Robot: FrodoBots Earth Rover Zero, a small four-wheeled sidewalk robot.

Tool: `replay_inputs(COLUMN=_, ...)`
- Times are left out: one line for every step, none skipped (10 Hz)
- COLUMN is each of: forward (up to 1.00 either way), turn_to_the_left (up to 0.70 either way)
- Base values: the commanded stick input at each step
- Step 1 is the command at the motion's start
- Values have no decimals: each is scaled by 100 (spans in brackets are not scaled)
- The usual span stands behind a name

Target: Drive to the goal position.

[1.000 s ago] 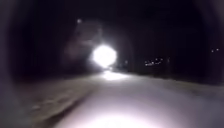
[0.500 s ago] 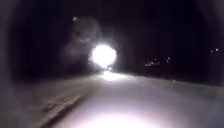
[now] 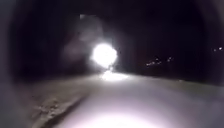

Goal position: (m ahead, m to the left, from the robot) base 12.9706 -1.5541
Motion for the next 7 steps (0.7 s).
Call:
replay_inputs(forward=100, turn_to_the_left=0)
replay_inputs(forward=100, turn_to_the_left=0)
replay_inputs(forward=100, turn_to_the_left=0)
replay_inputs(forward=100, turn_to_the_left=0)
replay_inputs(forward=100, turn_to_the_left=0)
replay_inputs(forward=100, turn_to_the_left=0)
replay_inputs(forward=100, turn_to_the_left=0)
